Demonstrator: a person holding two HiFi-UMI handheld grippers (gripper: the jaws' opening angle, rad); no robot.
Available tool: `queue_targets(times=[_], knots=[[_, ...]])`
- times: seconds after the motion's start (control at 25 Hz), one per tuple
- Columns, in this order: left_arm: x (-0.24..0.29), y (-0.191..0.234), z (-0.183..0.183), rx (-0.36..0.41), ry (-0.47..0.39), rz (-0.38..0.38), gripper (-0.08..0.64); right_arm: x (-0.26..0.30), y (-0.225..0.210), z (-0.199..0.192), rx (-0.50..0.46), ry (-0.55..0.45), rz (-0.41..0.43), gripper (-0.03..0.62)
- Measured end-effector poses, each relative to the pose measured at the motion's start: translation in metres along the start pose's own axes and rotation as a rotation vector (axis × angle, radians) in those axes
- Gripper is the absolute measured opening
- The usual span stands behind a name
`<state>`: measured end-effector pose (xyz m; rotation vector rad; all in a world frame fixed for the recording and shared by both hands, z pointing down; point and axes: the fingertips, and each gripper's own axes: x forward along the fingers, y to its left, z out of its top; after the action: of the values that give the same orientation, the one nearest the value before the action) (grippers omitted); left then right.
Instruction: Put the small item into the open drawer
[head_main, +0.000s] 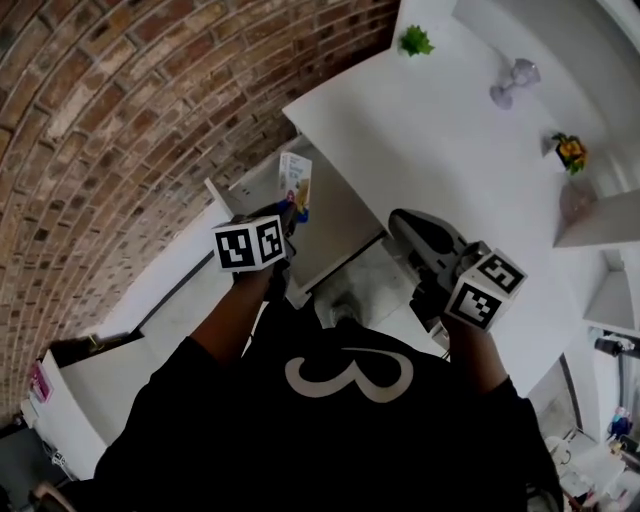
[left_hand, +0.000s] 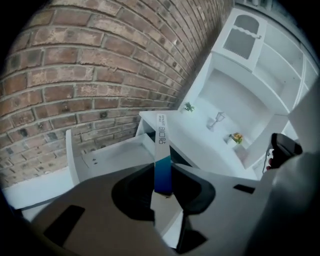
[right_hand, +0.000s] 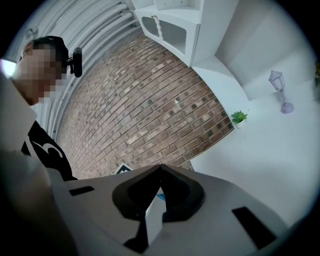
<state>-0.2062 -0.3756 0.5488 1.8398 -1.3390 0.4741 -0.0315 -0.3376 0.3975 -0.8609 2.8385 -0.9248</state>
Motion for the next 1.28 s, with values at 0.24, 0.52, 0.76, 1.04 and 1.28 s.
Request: queue_targets(times=[0.24, 0.52, 0.76, 1.04, 1.28], knots=[[0.040, 0.015, -0.001, -0.004, 0.090, 0.017, 0.083, -0.006, -0.020, 0.001, 0.031, -0.014, -0.074, 0.011], [0.084, 0.039, -0.021, -0.043, 0.173, 0.049, 0.083, -0.014, -0.036, -0.009, 0.055, -0.004, -0.131, 0.011], [0.116, 0.054, -0.043, -0.067, 0.232, 0.070, 0.083, -0.024, -0.040, -0.017, 0.088, -0.001, -0.169, 0.011], [0.144, 0.061, -0.057, -0.012, 0.253, 0.107, 0.083, -0.041, -0.051, -0.029, 0.125, -0.006, -0.231, 0.011], [0.157, 0.063, -0.067, 0.062, 0.267, 0.136, 0.084, -0.046, -0.056, -0.033, 0.137, -0.007, -0.255, 0.011]])
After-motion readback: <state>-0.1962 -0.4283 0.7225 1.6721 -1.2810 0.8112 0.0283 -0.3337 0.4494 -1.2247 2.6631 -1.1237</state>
